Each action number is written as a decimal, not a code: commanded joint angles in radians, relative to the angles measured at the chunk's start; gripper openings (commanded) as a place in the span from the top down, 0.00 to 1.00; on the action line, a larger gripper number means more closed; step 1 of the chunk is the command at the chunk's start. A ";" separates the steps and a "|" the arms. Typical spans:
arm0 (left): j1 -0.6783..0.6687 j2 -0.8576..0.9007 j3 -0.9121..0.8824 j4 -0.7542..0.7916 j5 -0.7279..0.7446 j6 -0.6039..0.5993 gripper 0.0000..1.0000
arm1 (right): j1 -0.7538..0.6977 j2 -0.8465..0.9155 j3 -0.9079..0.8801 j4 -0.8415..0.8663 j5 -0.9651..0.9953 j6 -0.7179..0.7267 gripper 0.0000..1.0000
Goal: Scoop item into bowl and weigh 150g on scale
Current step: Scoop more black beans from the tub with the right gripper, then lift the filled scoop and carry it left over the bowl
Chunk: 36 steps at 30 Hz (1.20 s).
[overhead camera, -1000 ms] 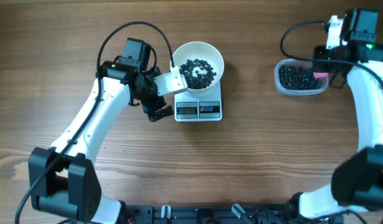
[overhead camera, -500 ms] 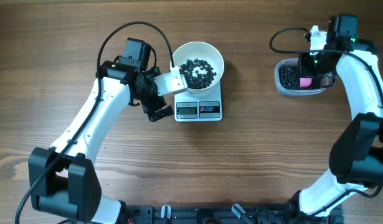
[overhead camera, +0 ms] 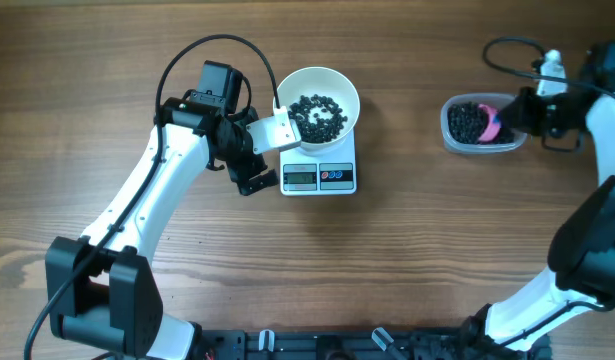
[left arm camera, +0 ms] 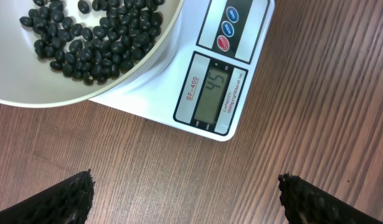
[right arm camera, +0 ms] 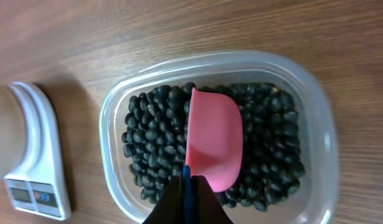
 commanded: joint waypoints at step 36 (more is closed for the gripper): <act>0.002 0.004 0.005 -0.001 0.023 0.019 0.00 | -0.169 0.021 -0.010 0.057 -0.593 0.107 0.96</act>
